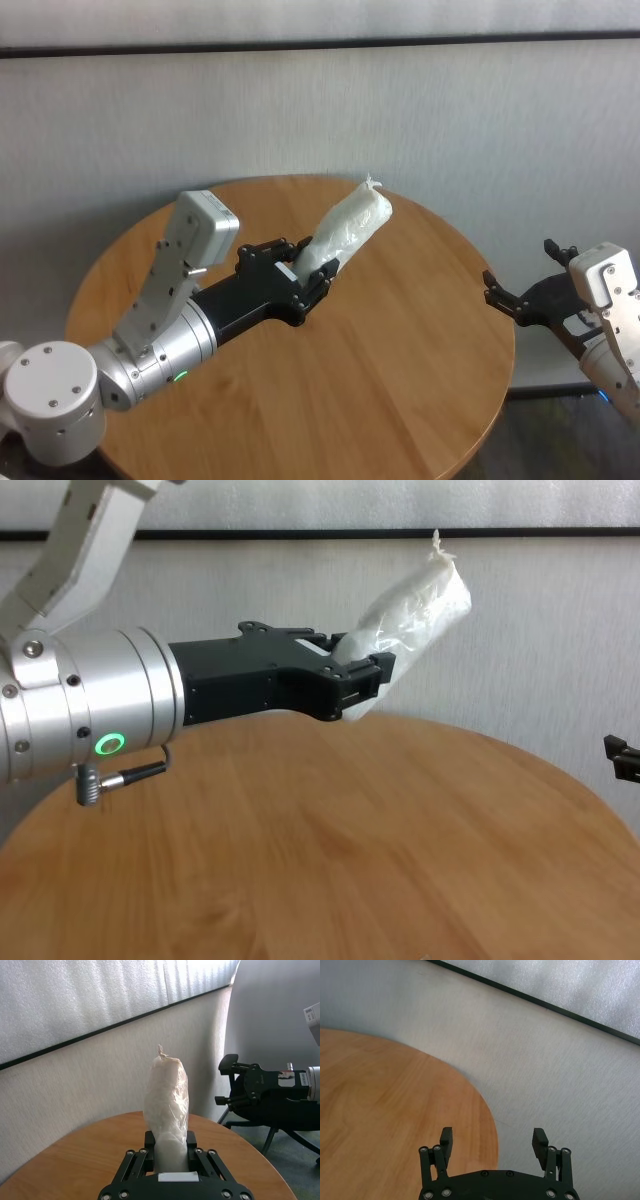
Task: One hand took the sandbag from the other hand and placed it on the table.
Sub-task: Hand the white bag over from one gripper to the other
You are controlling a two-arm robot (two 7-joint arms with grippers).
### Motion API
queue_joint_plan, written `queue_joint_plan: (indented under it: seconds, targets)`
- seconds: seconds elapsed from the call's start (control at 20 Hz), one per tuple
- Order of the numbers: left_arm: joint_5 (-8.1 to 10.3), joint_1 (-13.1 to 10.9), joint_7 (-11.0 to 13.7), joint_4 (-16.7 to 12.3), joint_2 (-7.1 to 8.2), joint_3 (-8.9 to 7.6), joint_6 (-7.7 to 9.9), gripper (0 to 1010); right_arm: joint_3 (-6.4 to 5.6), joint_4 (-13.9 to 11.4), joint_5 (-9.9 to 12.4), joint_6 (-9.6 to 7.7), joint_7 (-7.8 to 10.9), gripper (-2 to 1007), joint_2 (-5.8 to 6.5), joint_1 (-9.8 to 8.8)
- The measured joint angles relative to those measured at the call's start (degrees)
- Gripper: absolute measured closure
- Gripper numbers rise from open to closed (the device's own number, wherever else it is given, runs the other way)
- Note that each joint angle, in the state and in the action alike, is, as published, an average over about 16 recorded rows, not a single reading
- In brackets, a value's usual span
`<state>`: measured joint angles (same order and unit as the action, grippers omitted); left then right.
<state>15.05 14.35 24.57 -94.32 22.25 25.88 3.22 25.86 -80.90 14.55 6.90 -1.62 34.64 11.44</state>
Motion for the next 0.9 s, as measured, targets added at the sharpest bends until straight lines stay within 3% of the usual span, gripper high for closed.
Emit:
queue_joint_plan:
  seconds: [0.5,0.9]
  targets:
    - [0.01,0.0,0.0,0.0,0.0,0.0,-0.01,629,-0.07,-0.08,0.02,0.11,0.12,2,0.01,-0.06]
    - [0.01,0.0,0.0,0.0,0.0,0.0,-0.01,629,-1.15,-1.65,0.64,2.01,1.49,2,0.37,-1.47]
